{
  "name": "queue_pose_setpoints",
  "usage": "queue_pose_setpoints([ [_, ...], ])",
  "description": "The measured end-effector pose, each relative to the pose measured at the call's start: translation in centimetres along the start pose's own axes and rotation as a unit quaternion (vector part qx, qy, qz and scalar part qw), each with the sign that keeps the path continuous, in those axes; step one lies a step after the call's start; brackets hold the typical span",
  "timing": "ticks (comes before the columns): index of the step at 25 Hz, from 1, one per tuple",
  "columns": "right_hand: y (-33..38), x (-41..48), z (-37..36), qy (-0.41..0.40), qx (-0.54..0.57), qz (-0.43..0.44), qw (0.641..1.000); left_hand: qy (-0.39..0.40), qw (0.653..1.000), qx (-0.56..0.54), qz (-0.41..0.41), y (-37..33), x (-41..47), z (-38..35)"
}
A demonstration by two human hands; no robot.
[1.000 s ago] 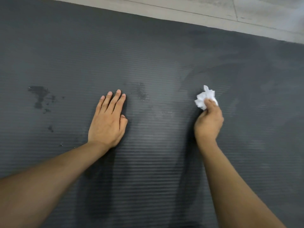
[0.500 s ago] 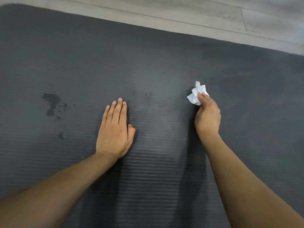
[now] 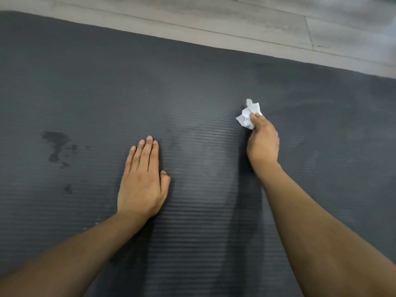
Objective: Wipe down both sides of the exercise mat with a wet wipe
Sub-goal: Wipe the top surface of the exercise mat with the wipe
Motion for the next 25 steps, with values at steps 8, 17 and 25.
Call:
queue_pose_setpoints([
  [8,12.0,-3.9,-1.9,0.001,0.060,0.378,0.924,-0.006,1.000,-0.013,-0.010,0.1,0.1,0.1],
  [17,1.7,3.2,-0.3,0.016,0.188,-0.070,0.979,-0.022,0.998,-0.041,-0.050,-3.9,7.7,0.0],
  [25,-6.6,6.9,0.9,-0.067,0.046,0.004,0.997,0.059,0.997,0.015,-0.056,-5.9,13.6,-4.2],
])
Point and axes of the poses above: each hand's wrist, its own x-axis towards the middle knuckle, its own z-axis out of the back of the hand, y = z × x, the point moved 3 cm from there along x, towards the middle knuckle, and after that the axes turned 15 degrees about -x, right-handed, at the moved point
